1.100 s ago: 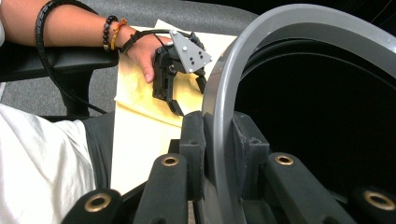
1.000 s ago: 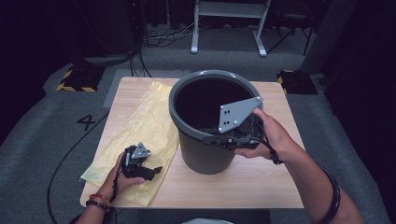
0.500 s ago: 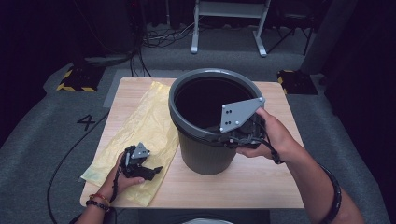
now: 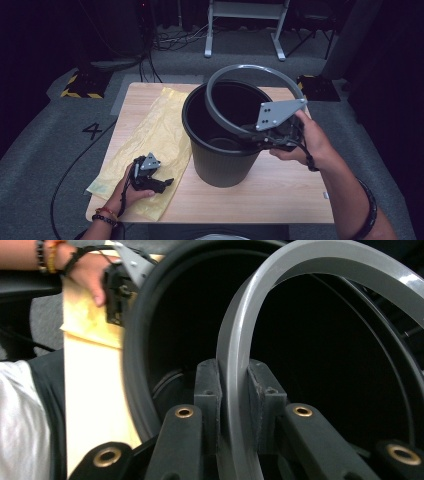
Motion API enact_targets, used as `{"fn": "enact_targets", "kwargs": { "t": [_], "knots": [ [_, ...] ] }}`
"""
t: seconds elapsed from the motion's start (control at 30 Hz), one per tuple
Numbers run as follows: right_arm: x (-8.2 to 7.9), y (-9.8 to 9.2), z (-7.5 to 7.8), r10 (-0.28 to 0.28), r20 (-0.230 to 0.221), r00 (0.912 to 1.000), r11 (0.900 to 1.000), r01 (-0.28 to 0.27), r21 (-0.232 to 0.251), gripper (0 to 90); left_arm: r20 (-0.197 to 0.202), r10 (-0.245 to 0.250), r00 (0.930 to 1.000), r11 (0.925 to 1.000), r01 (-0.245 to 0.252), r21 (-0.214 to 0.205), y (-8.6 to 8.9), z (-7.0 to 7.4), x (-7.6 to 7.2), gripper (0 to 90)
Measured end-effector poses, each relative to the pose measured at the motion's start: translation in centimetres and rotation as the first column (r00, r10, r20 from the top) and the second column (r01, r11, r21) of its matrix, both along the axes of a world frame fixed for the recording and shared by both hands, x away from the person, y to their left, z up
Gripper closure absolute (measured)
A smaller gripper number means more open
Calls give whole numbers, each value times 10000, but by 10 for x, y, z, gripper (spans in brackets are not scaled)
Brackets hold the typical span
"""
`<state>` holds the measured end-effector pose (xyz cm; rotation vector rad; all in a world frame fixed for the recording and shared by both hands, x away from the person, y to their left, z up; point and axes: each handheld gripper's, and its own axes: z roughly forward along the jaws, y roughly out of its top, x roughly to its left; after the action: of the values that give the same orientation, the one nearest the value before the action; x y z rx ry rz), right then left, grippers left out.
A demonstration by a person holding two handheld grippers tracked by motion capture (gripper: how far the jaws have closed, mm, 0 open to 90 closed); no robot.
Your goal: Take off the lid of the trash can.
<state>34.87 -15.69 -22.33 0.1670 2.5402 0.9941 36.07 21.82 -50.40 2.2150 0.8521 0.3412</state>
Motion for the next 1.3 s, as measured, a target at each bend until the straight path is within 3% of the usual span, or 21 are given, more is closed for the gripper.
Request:
{"fn": "enact_targets", "kwargs": {
  "t": [0.2,0.3,0.4,0.5,0.73,0.87,0.97,1.2,1.3],
  "knots": [
    [8,-40,-4,-822,-137,9965,9941,829,704,775,-9,9,10000,10000,-9,-16,0,0,0,147],
    [11,-56,-10,-1202,-169,9926,9894,1211,799,775,-12,-1,10000,10000,1,9,0,0,0,148],
    [15,-73,-13,-1545,-320,9875,9785,1574,1331,774,-2,3,10000,10000,-3,-6,0,0,0,147],
    [17,-90,-14,-1919,-236,9811,9689,1932,1549,774,-1,5,10000,10000,-5,-4,0,0,0,147],
    [30,-127,-29,-3086,-464,9501,9319,3117,1855,774,-11,8,10000,10000,-8,-16,0,0,0,147],
    [38,-143,-49,-3605,-695,9302,9130,3672,1776,774,-11,8,10000,10000,-8,-15,0,0,0,147],
    [45,-154,-66,-4056,-973,9089,8915,4169,1773,773,-12,10,10000,10000,-10,-13,0,0,0,147],
    [55,-162,-108,-4444,-1453,8839,8728,4638,1522,772,-10,11,10000,10000,-11,-12,0,0,0,147],
    [60,-161,-129,-4724,-1607,8666,8616,4925,1231,771,-11,10,10000,10000,-10,-14,0,0,0,147]
  ]
}}
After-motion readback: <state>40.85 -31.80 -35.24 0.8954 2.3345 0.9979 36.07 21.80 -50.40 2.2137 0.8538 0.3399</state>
